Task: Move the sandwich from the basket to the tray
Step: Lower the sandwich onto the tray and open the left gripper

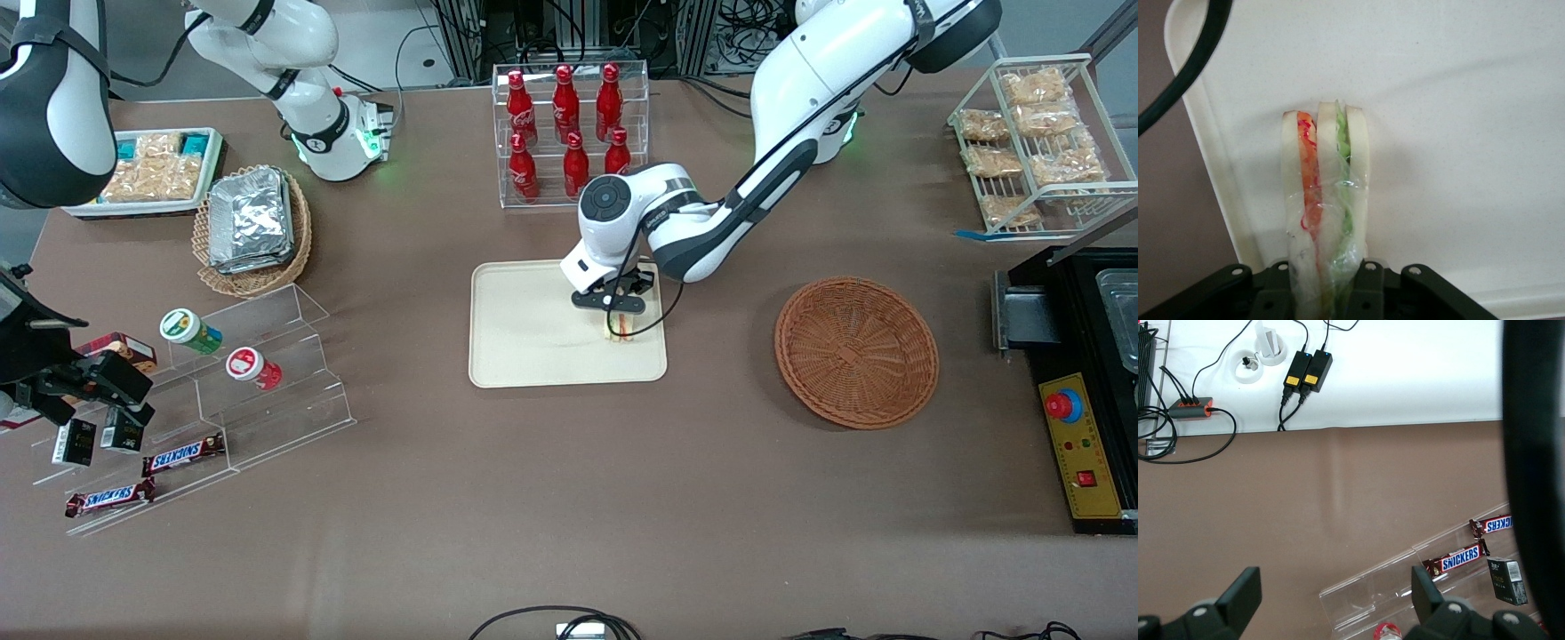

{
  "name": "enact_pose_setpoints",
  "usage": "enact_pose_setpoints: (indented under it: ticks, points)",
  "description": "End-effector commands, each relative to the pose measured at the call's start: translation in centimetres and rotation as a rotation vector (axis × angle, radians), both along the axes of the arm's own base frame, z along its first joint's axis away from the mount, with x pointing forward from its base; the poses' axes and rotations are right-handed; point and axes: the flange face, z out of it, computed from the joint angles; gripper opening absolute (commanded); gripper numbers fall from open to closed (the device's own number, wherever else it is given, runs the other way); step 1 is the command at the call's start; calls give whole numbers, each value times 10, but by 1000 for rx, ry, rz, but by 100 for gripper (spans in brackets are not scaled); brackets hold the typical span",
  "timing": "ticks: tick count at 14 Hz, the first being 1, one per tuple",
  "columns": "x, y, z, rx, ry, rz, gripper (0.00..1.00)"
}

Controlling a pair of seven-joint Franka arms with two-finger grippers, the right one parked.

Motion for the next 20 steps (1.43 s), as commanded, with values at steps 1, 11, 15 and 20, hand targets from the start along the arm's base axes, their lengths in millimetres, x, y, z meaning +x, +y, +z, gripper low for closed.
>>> enact_pose_setpoints:
  ticks: [1, 11, 15, 20]
  points:
    - [1, -8, 0, 0, -22, 41, 40]
    - [67, -5, 85, -27, -101, 256, 100]
    - [123, 39, 139, -50, -113, 418, 100]
    - [167, 119, 194, 20, -168, 556, 100]
